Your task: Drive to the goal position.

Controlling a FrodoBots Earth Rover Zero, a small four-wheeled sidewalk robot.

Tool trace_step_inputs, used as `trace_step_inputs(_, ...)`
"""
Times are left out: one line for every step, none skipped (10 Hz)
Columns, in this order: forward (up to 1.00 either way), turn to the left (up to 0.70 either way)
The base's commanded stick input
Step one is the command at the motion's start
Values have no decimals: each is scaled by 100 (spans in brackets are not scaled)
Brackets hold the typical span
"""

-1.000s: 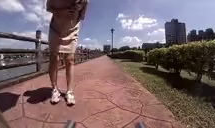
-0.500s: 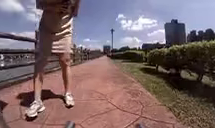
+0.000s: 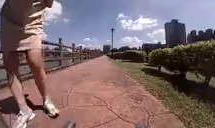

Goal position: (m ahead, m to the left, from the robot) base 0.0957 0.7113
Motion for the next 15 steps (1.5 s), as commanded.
trace_step_inputs(0, 0)
trace_step_inputs(0, 0)
trace_step_inputs(0, 0)
trace_step_inputs(0, 0)
trace_step_inputs(39, 0)
trace_step_inputs(70, 0)
trace_step_inputs(70, 0)
trace_step_inputs(70, 0)
trace_step_inputs(70, 0)
trace_step_inputs(70, 0)
trace_step_inputs(70, 0)
trace_step_inputs(65, 0)
trace_step_inputs(42, 0)
trace_step_inputs(19, 0)
trace_step_inputs(0, 0)
